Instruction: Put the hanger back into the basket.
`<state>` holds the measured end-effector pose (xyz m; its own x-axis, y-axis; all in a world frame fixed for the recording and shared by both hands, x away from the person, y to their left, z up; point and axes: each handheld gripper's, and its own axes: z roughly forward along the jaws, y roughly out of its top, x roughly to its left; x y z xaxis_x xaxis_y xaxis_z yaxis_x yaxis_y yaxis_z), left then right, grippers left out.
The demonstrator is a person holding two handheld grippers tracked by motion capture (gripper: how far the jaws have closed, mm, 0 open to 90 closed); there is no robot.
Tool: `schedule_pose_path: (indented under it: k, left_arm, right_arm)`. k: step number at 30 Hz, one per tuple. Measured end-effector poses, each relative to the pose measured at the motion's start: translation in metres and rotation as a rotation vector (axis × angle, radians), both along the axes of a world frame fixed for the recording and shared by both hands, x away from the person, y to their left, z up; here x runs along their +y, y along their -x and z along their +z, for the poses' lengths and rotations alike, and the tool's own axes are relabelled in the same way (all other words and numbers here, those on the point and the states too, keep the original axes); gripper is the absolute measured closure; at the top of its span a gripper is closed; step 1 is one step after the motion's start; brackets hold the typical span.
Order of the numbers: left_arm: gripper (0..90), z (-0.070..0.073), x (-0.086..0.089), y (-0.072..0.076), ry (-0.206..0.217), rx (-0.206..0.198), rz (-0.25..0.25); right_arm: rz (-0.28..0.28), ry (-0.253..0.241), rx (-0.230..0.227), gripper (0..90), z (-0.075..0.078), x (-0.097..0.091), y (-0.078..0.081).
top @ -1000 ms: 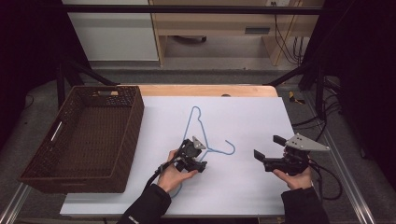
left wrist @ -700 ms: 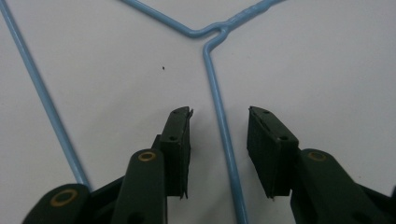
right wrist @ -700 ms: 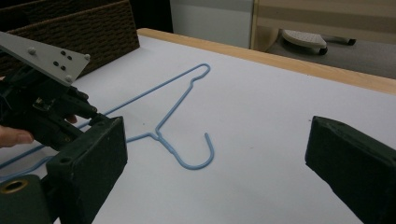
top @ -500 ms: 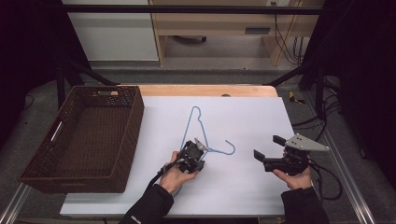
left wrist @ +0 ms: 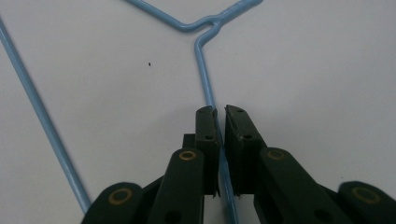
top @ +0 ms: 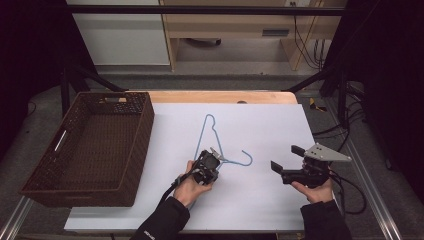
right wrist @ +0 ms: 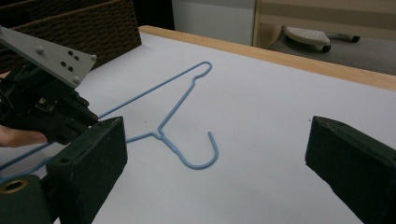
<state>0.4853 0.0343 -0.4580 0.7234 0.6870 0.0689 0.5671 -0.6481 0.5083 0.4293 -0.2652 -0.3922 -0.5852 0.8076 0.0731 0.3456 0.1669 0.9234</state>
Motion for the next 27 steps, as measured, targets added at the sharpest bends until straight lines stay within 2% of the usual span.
schedule_pose_path:
  k: [15, 20, 23, 27]
  left_arm:
    - [86.2, 0.0010, -0.0046, 0.0011, -0.020, 0.003, 0.027]
    - [86.5, 0.0012, -0.0034, 0.0010, -0.008, 0.008, 0.044]
    - [86.7, 0.0013, -0.0034, 0.0022, -0.011, 0.000, 0.048]
    - [87.1, 0.0011, -0.0018, 0.0042, 0.008, -0.006, 0.045]
  right_arm:
    - [0.014, 0.001, 0.013, 6.2, -0.0021, 0.0038, -0.0009]
    - [0.022, -0.001, 0.015, 6.6, -0.0035, 0.0059, -0.0016]
    - [0.025, 0.002, 0.016, 6.7, -0.0041, 0.0069, -0.0018]
    - [0.029, 0.004, 0.020, 7.1, -0.0053, 0.0088, -0.0022]
